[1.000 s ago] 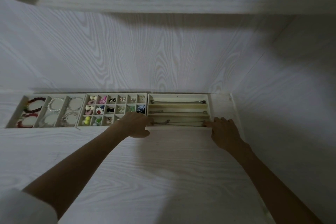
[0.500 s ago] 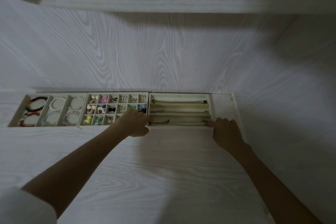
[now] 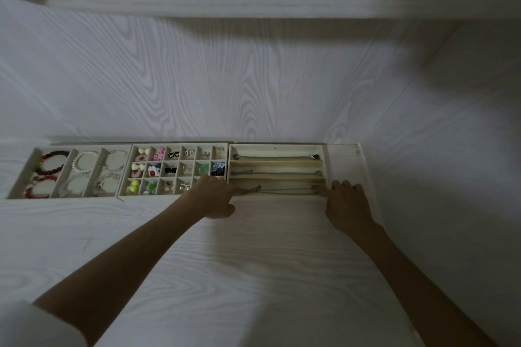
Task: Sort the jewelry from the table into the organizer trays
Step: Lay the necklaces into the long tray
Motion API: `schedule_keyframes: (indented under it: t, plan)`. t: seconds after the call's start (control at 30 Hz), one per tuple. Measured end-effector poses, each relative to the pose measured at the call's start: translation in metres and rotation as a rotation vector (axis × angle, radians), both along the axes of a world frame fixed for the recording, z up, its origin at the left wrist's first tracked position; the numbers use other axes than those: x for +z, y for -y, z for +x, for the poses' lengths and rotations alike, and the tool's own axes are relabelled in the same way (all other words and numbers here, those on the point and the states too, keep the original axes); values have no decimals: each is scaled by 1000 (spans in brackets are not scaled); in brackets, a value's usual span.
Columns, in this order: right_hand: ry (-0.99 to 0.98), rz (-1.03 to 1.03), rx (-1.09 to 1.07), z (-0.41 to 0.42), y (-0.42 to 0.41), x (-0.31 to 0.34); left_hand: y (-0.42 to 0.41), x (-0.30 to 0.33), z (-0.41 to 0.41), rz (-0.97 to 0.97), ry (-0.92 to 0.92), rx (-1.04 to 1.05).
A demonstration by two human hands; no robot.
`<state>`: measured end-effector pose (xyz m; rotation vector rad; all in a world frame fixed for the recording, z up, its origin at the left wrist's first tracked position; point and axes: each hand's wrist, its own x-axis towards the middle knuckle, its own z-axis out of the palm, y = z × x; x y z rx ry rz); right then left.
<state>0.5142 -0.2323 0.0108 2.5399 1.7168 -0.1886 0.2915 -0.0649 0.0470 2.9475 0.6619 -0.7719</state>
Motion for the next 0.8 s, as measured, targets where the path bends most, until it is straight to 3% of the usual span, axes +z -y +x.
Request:
schedule_keyframes:
  t: [0.1,0.33,0.8]
  plan:
    - [50,13,3,-4,1,-5,-3,-1,-3,15,-21,-6]
    - [-158,-27,-193,-3,-4,-1,-6,-4,-7,48,-42,8]
    - [-57,0,-67,2,1,3,-6,-4,-16,27,-44,38]
